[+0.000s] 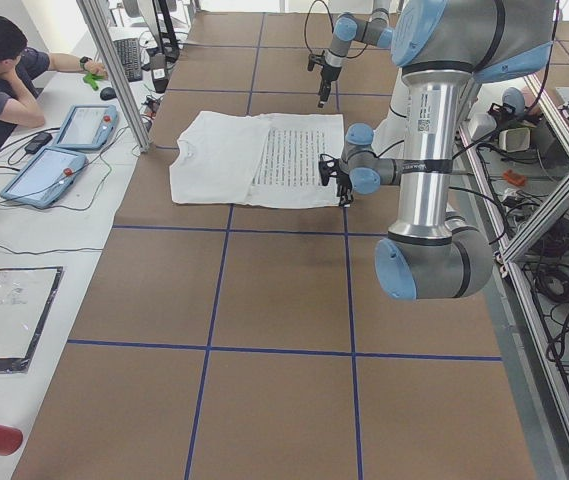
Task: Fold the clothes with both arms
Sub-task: 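Lower both grippers to the hem corners nearest the robot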
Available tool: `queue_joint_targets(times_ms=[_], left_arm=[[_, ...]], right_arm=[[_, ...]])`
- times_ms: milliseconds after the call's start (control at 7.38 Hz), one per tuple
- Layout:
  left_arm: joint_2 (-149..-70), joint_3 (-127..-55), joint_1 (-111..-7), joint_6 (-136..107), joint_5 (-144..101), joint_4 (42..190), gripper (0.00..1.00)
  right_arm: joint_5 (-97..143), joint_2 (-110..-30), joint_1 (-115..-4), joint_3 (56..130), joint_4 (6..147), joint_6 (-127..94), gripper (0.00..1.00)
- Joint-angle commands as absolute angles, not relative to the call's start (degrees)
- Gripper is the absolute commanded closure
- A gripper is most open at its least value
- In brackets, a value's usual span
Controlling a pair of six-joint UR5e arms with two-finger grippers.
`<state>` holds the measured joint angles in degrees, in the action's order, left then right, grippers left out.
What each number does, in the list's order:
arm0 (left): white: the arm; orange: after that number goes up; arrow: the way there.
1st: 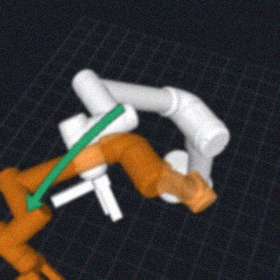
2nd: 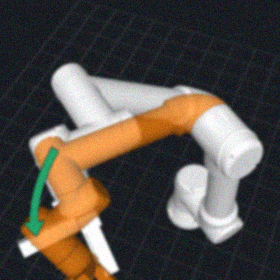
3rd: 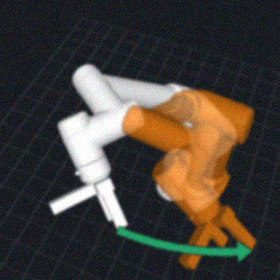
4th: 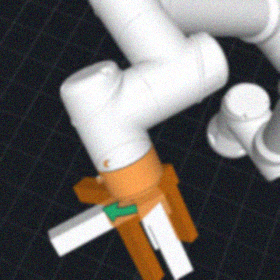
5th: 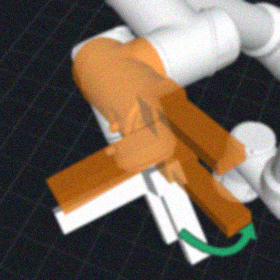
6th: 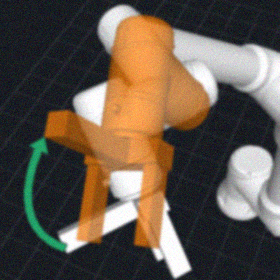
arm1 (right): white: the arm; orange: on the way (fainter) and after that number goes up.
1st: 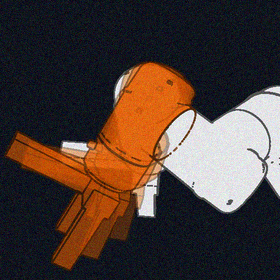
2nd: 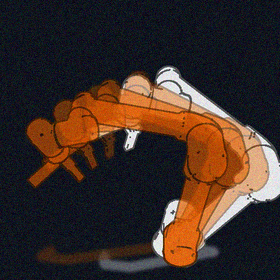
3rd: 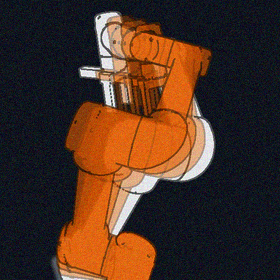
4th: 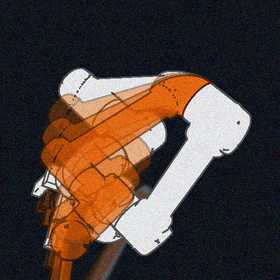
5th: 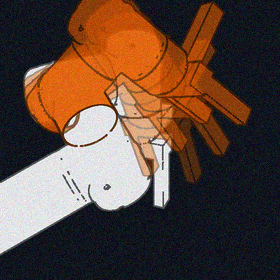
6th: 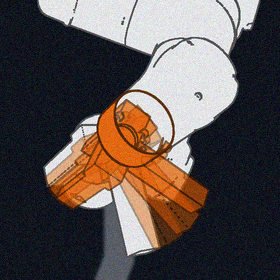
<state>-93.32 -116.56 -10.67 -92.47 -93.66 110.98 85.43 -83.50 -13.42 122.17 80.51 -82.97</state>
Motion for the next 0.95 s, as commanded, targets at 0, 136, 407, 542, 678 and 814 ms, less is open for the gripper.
queue_joint_targets(times_ms=[0, 136, 407, 542, 678, 814], left_arm=[[-93.25, -116.80, -10.28, -92.37, -93.69, 109.09, 0.55], [-93.25, -116.98, -10.28, -92.11, -93.69, 108.90, 0.57], [-93.16, -116.98, -10.02, -91.85, -93.78, 108.81, 0.59], [-93.16, -117.07, -9.93, -91.85, -93.78, 108.81, 0.63], [-93.16, -117.07, -9.84, -91.85, -93.87, 108.72, 0.74], [-92.64, -117.24, -9.84, -91.85, -93.87, 108.72, 1.00]], right_arm=[[85.43, -83.50, -13.36, 122.08, 80.51, -82.97, 0.00], [85.43, -83.50, -13.36, 121.99, 80.51, -82.97, 0.00], [85.43, -83.50, -13.27, 121.90, 80.51, -82.97, 0.00], [85.43, -83.50, -13.18, 121.90, 80.51, -82.97, 0.00], [85.43, -83.50, -13.10, 121.90, 80.51, -82.97, 0.00], [85.34, -83.50, -12.75, 121.90, 80.51, -82.97, 0.00]])
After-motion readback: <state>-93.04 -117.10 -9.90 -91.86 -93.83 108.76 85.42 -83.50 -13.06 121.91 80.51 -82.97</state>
